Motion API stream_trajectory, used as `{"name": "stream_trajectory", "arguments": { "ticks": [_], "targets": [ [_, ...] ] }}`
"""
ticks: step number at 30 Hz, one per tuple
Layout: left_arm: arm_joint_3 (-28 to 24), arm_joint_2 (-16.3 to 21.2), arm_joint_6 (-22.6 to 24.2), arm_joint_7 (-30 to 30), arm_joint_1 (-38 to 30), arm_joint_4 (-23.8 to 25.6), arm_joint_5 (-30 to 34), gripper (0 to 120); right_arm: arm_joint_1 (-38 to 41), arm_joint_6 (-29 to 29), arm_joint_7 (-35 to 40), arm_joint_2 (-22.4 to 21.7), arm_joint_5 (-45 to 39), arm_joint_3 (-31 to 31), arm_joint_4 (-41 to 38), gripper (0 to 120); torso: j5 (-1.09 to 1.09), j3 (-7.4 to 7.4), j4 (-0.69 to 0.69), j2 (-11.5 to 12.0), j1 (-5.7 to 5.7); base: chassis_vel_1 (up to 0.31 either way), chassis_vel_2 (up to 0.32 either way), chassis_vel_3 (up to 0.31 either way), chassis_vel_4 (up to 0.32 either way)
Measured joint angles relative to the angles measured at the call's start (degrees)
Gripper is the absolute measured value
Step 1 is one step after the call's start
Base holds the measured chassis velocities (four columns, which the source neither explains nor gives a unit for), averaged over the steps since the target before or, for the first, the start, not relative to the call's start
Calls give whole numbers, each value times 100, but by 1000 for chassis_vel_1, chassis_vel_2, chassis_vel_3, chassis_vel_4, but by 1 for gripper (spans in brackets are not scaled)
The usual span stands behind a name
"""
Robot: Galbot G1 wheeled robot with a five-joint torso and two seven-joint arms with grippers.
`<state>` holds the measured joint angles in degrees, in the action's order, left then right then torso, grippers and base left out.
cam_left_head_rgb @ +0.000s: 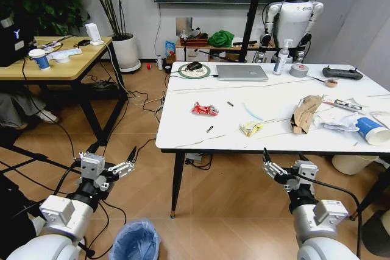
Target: Pick up the trash bin and place the trash from the table into it.
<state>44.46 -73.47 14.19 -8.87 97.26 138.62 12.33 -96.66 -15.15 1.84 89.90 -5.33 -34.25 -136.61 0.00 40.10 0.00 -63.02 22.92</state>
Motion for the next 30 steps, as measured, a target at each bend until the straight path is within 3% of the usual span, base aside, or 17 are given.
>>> {"name": "stream_trajectory", "arguments": {
  "ticks": [30],
  "targets": [
    [-23,-43,310,181,-143,41,27,100,-48,-71,99,-38,-179,-15,-124,100,0,0,0,0,0,0,0,0,0]
  ]
}}
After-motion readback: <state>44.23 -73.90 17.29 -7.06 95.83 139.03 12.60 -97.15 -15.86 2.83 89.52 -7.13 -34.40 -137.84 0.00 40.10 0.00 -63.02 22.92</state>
